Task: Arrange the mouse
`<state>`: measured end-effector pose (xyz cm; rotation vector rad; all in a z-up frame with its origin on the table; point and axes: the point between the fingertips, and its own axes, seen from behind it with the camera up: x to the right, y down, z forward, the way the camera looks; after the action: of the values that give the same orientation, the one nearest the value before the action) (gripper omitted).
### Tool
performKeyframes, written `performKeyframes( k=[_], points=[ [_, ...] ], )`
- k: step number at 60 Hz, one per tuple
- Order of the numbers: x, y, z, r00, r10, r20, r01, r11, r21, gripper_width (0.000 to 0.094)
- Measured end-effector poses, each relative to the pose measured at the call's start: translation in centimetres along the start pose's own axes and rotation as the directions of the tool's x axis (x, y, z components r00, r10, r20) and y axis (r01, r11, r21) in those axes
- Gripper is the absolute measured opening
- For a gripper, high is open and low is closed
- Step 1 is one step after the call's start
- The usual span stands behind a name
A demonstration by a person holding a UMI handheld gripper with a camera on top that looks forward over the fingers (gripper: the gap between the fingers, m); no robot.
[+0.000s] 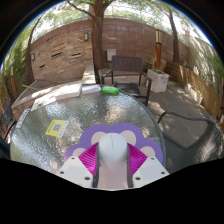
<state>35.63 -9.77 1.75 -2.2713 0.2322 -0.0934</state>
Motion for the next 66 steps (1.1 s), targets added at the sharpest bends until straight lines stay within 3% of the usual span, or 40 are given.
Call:
performKeyframes(
  k=[9,15,34,50,66],
  points=[
    [0.9,2.7,1.1,1.0,0.006,0.027,-0.004,0.997,-0.071,0.0556],
    [1.3,1.1,-0.5,1.0,-0.002,0.025,0.003,0.999,-0.054,0.0859],
    [0.3,-2.7,-13.5,0.999,-0.021,-0.043,0.023,0.998,0.061,0.0851],
    [-1.2,-0.2,-26.3,0.996,-0.029,-0.083,0.039,0.992,0.118,0.0848],
    [-1.9,2.5,-32.1,0.993,-0.076,-0.09,0.087,0.989,0.121,0.0846]
  ],
)
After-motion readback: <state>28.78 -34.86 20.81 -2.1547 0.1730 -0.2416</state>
